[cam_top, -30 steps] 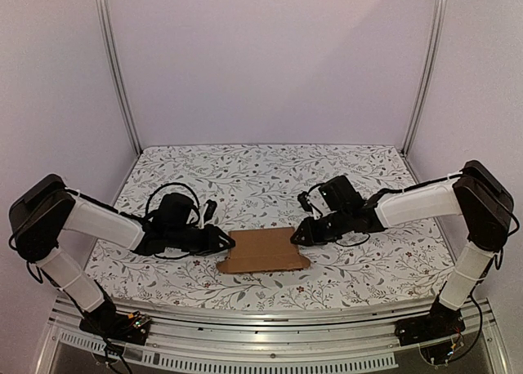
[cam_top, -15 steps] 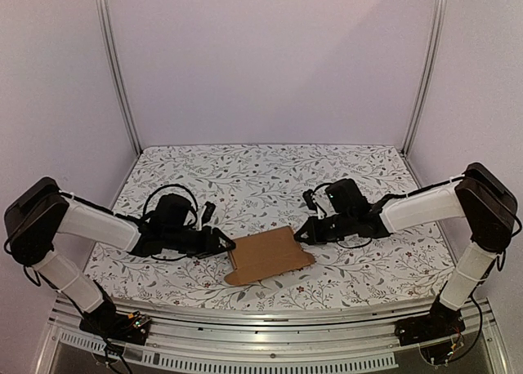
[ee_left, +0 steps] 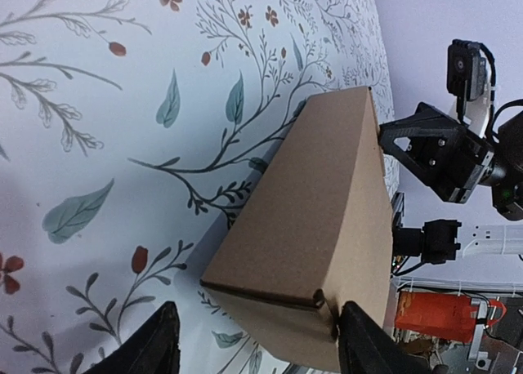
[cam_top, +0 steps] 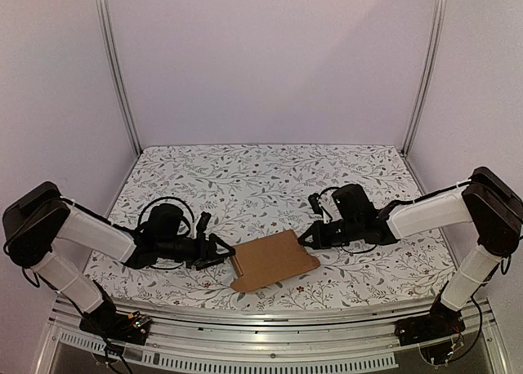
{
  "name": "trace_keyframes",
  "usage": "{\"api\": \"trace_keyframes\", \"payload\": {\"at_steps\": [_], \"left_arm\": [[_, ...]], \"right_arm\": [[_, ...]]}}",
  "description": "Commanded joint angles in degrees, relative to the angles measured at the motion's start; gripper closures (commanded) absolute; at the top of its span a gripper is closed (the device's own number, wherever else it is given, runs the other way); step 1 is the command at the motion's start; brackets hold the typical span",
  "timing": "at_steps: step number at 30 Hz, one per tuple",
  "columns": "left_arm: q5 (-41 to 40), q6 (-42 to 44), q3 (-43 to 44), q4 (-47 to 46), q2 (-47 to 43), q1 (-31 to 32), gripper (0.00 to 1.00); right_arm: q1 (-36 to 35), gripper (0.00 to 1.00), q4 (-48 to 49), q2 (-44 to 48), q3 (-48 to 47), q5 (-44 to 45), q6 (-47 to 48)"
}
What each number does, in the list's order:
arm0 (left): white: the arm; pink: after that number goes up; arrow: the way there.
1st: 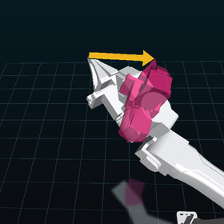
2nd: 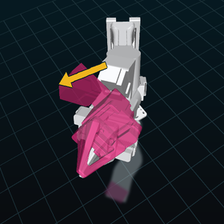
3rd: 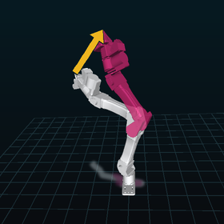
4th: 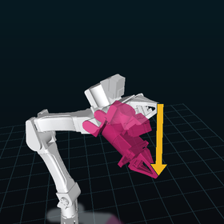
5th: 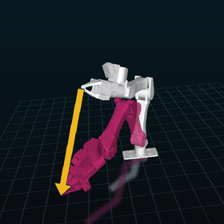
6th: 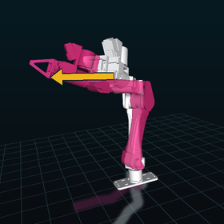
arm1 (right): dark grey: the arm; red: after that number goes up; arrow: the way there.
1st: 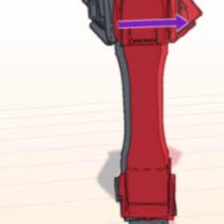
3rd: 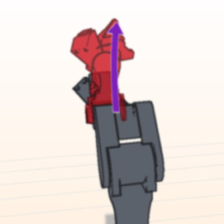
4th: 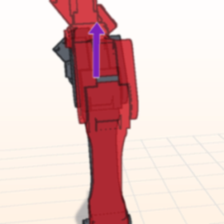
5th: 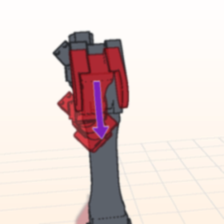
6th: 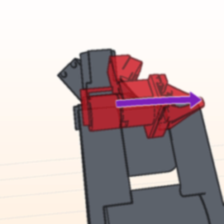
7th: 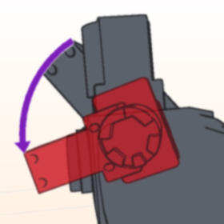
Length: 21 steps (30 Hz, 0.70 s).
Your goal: Fold the paper box
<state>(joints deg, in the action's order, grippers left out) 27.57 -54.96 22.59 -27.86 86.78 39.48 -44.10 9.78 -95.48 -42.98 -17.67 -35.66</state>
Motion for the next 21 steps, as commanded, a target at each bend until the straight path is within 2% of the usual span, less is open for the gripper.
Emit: {"api": "trace_keyframes", "payload": {"at_steps": [1,9,21], "left_arm": [[2.0,-5.2,-1.1,-7.9,2.4,2.0,0.34],[1.8,-11.4,-2.3,-19.5,8.6,4.4,0.28],[1.8,-19.7,-3.3,-37.7,17.8,5.9,0.29]], "right_arm": [[-0.1,1.0,-5.7,-1.1,2.7,1.2,-1.4],[-0.1,1.0,-4.8,-0.6,2.8,0.9,-2.5],[-0.1,1.0,-3.8,-0.5,3.3,0.7,-3.1]]}}
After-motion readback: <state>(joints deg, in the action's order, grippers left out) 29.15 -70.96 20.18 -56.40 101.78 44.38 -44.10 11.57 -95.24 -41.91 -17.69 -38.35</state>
